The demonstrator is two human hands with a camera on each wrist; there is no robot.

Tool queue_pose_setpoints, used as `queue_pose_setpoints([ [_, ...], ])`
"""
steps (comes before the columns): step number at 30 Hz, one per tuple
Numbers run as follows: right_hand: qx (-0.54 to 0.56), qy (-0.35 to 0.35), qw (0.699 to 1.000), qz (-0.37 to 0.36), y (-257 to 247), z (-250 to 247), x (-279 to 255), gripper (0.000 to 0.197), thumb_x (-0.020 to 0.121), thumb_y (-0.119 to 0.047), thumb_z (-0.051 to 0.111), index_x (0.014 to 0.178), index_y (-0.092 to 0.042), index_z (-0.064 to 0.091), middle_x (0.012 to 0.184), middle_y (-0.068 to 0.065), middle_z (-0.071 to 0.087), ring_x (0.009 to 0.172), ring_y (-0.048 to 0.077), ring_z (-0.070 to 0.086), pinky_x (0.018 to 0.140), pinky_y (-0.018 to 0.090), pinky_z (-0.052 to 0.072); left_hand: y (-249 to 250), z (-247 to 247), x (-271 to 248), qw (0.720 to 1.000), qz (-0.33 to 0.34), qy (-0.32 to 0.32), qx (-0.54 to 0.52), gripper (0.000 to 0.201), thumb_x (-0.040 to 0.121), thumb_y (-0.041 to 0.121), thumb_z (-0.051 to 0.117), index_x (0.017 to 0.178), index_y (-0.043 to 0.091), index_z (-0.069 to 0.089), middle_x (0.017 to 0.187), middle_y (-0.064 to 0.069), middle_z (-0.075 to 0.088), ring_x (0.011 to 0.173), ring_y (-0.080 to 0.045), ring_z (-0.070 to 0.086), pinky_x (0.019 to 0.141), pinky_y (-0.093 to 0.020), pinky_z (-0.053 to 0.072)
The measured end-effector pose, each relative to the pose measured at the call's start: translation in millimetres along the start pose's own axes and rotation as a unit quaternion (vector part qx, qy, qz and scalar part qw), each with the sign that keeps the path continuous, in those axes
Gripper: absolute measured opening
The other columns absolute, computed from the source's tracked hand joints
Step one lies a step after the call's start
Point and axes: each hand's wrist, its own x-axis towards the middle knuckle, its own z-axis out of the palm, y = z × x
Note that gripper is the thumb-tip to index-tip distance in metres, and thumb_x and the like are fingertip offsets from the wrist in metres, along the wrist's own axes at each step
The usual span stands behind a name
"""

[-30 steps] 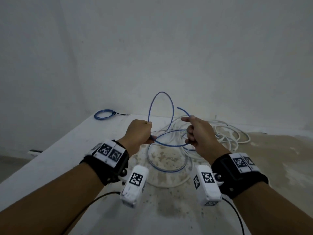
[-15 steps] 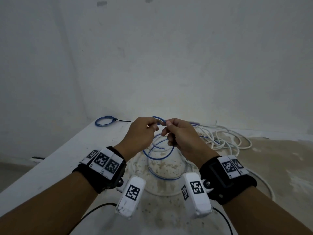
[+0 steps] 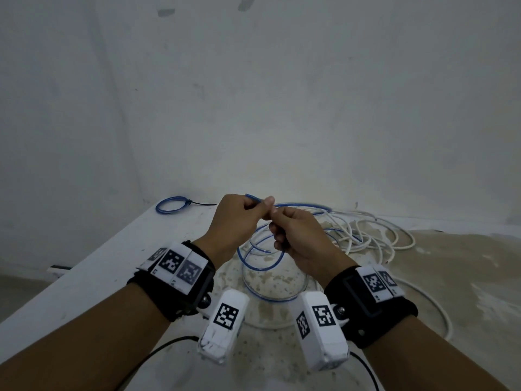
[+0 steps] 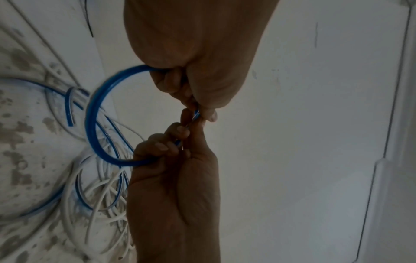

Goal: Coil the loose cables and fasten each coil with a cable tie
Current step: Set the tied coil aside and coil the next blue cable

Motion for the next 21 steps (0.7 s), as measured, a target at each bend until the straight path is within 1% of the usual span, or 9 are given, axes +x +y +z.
queue_pose_setpoints([
  [3,-0.04,0.013,0.999,0.01,-5,1,-5,0.038,0.099,-0.038,0.057,0.088,-0.005,0.073,0.068,0.005,0.068,0.056,0.017,0.058,0.057,0.03,0.053,-2,0,2,0.999,-0.023,0.039,0.01,0.039,0.096,0.035,0.061,0.062,0.017,0.066,0.047,0.013,0.054,0.043,0.001,0.046,0.054,-0.014,0.039],
  [5,-0.167,0.115,0.976,-0.081,-8,-3,-7,0.039,0.099,-0.037,0.056,0.078,-0.009,0.071,0.064,0.003,0.069,0.058,0.019,0.063,0.061,0.034,0.055,-2,-2,1,0.998,-0.032,0.047,0.016,0.042,0.096,0.036,0.06,0.057,0.021,0.063,0.043,0.014,0.051,0.043,0.0,0.044,0.051,-0.012,0.036],
  [7,-0.325,0.251,0.882,-0.231,-10,-10,-4,0.034,0.096,-0.036,0.059,0.07,-0.014,0.064,0.06,-0.002,0.063,0.06,0.017,0.058,0.06,0.029,0.041,-3,-4,1,0.998,-0.04,0.044,0.016,0.038,0.096,0.036,0.061,0.061,0.022,0.067,0.056,0.008,0.06,0.051,0.0,0.049,0.054,-0.013,0.039],
  [9,-0.411,0.272,0.811,-0.316,-18,-13,0,0.02,0.093,-0.036,0.061,0.079,-0.021,0.062,0.077,-0.009,0.062,0.076,0.015,0.054,0.068,0.029,0.033,-1,-4,2,0.998,-0.044,0.033,0.017,0.031,0.095,0.035,0.062,0.072,0.017,0.074,0.067,0.0,0.063,0.057,-0.002,0.052,0.058,-0.017,0.041],
  [11,-0.478,0.171,0.815,-0.277,-26,-12,10,0.019,0.095,-0.039,0.056,0.092,-0.024,0.067,0.096,-0.007,0.064,0.091,0.016,0.052,0.079,0.034,0.038,2,-2,3,0.999,-0.048,0.022,0.013,0.028,0.096,0.033,0.062,0.079,0.016,0.076,0.068,0.001,0.062,0.058,-0.007,0.049,0.06,-0.022,0.041],
  [12,-0.49,0.108,0.833,-0.234,-29,-12,15,0.027,0.098,-0.04,0.052,0.092,-0.02,0.069,0.095,-0.004,0.066,0.088,0.018,0.056,0.081,0.037,0.044,3,-2,4,0.999,-0.048,0.018,0.009,0.028,0.096,0.032,0.062,0.077,0.017,0.075,0.066,0.001,0.061,0.057,-0.009,0.046,0.058,-0.023,0.04],
  [14,-0.478,0.016,0.856,-0.197,-34,-12,18,0.046,0.102,-0.042,0.046,0.084,-0.007,0.07,0.073,0.003,0.066,0.067,0.02,0.057,0.068,0.035,0.049,7,-3,6,0.998,-0.057,0.019,0.0,0.028,0.095,0.028,0.063,0.072,0.014,0.072,0.064,0.001,0.059,0.054,-0.01,0.043,0.056,-0.023,0.037],
  [17,-0.435,-0.04,0.879,-0.194,-42,-16,15,0.046,0.099,-0.043,0.055,0.075,-0.005,0.068,0.053,-0.008,0.049,0.047,0.003,0.041,0.05,0.013,0.033,10,-8,9,0.997,-0.078,0.018,-0.016,0.028,0.093,0.029,0.066,0.074,0.01,0.072,0.066,0.0,0.061,0.054,-0.007,0.047,0.057,-0.021,0.037],
  [21,-0.404,-0.077,0.898,-0.157,-45,-22,16,0.038,0.096,-0.037,0.062,0.077,-0.005,0.07,0.059,-0.004,0.055,0.054,0.004,0.045,0.054,0.014,0.035,10,-9,10,0.991,-0.112,0.009,-0.068,0.024,0.093,0.024,0.067,0.081,0.005,0.073,0.068,-0.004,0.061,0.05,-0.011,0.038,0.046,-0.021,0.033],
])
